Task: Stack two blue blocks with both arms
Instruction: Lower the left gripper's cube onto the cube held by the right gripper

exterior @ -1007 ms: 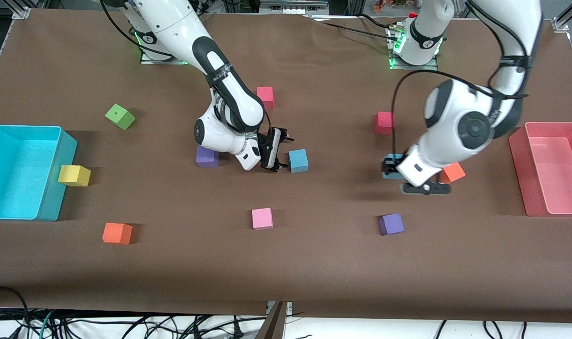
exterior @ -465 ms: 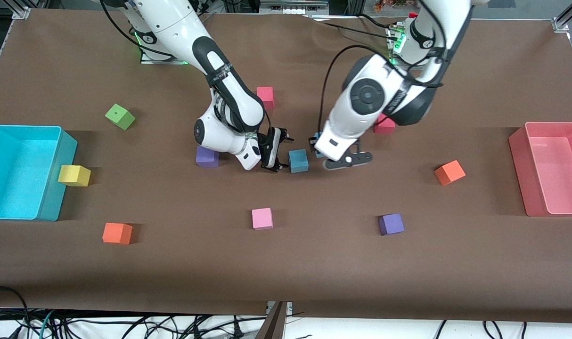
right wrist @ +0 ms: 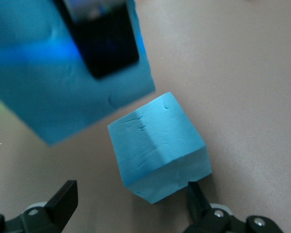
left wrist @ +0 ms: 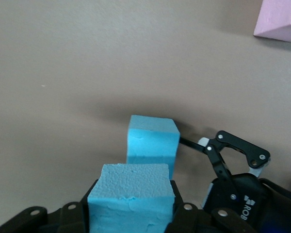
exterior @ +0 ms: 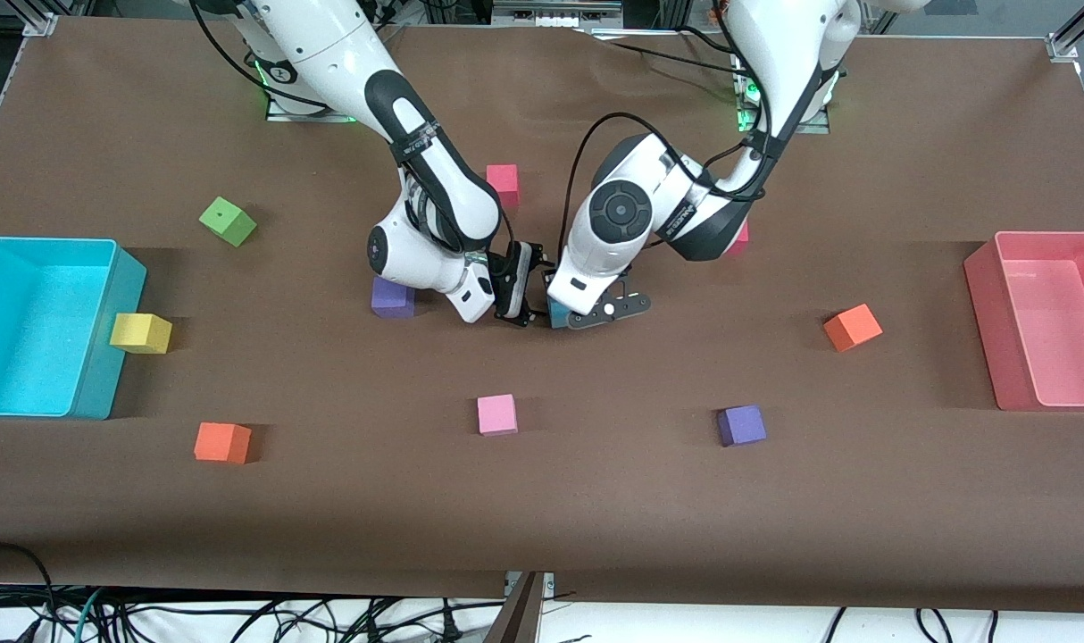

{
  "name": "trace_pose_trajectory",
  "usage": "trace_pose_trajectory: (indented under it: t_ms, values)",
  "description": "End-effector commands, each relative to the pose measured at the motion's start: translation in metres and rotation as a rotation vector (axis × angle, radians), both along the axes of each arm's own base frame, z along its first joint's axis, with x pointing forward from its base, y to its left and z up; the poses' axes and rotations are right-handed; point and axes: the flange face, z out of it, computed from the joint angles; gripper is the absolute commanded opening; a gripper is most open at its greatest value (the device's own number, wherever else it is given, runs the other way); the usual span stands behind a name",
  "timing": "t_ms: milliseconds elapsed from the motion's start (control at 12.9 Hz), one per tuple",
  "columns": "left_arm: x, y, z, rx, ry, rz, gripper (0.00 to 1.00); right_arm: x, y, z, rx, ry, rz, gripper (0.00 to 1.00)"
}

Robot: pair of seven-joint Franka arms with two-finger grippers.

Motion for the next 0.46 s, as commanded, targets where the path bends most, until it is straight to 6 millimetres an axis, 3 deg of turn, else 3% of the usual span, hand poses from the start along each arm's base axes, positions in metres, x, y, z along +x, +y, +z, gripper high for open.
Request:
trace_pose_trajectory:
  t_ms: [0, 387]
  values:
    - [0.007, -0.013, -0.004, -0.002, -0.001, 0.016, 0.00, -0.001, 0.001, -0.002, 0.011, -0.017, 0.001, 1.00]
    - [0.011, -0.015, -0.022, -0.009, -0.019, 0.017, 0.00, 0.000, -0.001, -0.002, 0.010, -0.021, 0.001, 1.00]
